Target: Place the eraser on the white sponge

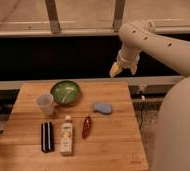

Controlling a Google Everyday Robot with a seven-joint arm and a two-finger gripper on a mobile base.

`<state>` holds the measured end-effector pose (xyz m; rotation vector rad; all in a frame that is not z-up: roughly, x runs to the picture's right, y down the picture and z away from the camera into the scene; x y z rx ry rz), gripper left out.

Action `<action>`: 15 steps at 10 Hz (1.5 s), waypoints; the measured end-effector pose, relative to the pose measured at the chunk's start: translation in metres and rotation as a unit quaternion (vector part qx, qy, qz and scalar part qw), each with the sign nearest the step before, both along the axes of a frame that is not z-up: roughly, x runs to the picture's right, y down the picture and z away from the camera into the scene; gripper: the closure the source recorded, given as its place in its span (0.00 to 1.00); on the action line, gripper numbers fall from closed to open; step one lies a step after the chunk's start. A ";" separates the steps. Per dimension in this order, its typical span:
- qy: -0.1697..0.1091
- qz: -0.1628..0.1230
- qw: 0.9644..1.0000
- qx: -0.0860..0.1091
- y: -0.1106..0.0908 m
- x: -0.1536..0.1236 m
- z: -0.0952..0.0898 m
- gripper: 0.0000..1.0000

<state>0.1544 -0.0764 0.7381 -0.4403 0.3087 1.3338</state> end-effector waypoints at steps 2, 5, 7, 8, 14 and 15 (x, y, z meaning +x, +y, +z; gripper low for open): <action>0.000 0.000 1.000 0.000 0.000 0.000 0.000 0.32; 0.000 0.000 1.000 0.000 0.000 0.000 0.000 0.32; 0.000 0.000 1.000 0.000 0.000 0.000 0.000 0.32; 0.000 0.000 1.000 0.000 0.000 0.000 0.000 0.32; 0.000 -0.001 1.000 0.001 0.000 0.000 0.000 0.32; -0.010 0.004 1.000 0.006 0.000 -0.005 -0.003 0.32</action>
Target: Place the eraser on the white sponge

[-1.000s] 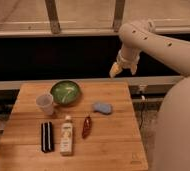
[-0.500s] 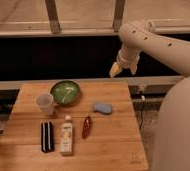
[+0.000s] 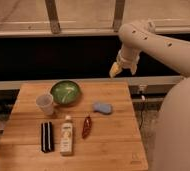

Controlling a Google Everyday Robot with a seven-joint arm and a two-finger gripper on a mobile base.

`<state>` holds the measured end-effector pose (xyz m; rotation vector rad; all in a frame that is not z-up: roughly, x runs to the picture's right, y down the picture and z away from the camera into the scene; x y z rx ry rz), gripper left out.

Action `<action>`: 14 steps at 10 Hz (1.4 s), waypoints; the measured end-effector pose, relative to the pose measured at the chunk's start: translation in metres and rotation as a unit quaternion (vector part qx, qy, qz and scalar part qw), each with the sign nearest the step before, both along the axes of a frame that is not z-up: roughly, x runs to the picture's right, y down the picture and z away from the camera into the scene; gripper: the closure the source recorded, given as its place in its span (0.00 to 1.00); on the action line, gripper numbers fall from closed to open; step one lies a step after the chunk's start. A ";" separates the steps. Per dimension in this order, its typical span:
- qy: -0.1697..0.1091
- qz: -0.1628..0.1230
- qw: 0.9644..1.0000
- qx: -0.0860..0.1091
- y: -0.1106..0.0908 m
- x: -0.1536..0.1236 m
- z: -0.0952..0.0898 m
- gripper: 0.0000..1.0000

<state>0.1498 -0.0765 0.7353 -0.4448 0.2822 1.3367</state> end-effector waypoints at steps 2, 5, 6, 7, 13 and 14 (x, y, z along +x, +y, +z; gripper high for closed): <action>-0.039 0.010 0.999 0.005 0.002 -0.020 -0.003 0.32; -0.100 -0.025 0.995 0.000 0.004 -0.099 -0.001 0.32; -0.116 -0.038 0.992 -0.003 0.007 -0.121 -0.001 0.32; -0.138 -0.058 0.989 -0.010 0.013 -0.150 -0.003 0.32; -0.161 -0.082 0.983 -0.021 0.024 -0.180 -0.006 0.32; -0.163 -0.082 0.983 -0.021 0.024 -0.181 -0.006 0.32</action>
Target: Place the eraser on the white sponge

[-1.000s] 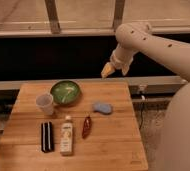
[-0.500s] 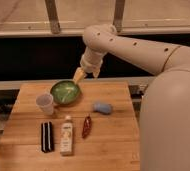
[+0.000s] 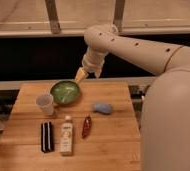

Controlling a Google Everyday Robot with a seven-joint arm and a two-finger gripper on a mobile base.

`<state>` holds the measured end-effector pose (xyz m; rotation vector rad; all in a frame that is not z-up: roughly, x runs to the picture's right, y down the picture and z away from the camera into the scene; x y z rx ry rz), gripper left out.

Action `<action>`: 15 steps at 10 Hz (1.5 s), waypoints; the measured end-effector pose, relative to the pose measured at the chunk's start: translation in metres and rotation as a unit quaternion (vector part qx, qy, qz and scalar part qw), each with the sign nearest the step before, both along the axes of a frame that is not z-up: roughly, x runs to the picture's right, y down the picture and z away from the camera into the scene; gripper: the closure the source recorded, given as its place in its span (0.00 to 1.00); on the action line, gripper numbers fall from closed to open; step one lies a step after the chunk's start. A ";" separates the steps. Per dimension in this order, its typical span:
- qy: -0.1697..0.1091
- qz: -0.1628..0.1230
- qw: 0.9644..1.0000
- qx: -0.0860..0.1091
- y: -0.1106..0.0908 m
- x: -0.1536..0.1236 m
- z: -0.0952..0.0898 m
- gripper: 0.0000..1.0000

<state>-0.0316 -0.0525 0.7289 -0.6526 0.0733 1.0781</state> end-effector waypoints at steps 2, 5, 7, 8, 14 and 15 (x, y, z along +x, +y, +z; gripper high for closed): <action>-0.008 -0.008 1.000 -0.002 0.002 -0.003 0.001 0.32; -0.043 -0.031 0.999 -0.008 0.030 -0.040 -0.007 0.32; -0.065 -0.039 0.997 -0.022 0.062 -0.065 -0.005 0.32; -0.076 -0.045 0.996 -0.029 0.075 -0.079 -0.003 0.32; -0.142 -0.105 0.982 -0.072 0.119 -0.162 0.004 0.32; -0.136 -0.104 0.982 -0.073 0.118 -0.155 0.006 0.32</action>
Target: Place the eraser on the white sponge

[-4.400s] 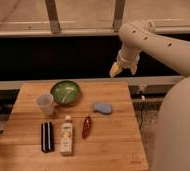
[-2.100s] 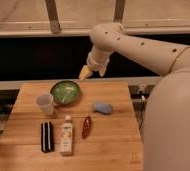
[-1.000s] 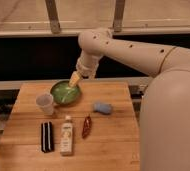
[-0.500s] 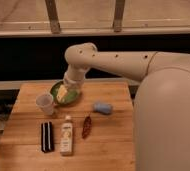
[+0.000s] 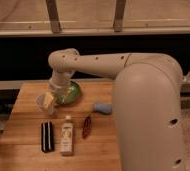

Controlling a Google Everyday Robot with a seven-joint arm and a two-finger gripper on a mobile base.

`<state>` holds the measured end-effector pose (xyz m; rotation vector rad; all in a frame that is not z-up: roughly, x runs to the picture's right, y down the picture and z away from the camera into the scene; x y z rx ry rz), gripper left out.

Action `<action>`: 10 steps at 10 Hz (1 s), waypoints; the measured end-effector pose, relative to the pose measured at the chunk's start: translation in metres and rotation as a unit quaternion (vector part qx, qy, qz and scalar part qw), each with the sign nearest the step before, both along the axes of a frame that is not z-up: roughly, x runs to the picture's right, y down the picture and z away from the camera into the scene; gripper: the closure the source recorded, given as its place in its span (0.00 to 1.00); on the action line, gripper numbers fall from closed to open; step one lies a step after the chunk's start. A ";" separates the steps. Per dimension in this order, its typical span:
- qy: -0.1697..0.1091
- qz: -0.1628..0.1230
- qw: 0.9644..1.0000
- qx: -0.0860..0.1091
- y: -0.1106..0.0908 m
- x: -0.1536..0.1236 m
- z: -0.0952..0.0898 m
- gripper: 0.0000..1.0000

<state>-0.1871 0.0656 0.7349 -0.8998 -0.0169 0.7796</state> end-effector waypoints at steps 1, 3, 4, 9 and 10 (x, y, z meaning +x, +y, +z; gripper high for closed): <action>0.000 0.000 1.000 0.000 0.000 -0.001 0.000 0.32; -0.001 -0.001 1.000 -0.001 0.000 -0.001 0.000 0.32; -0.004 -0.005 1.000 -0.005 0.003 -0.003 0.002 0.32; -0.023 -0.045 0.998 -0.037 0.075 -0.058 0.011 0.32; -0.022 -0.050 0.998 -0.042 0.081 -0.062 0.014 0.32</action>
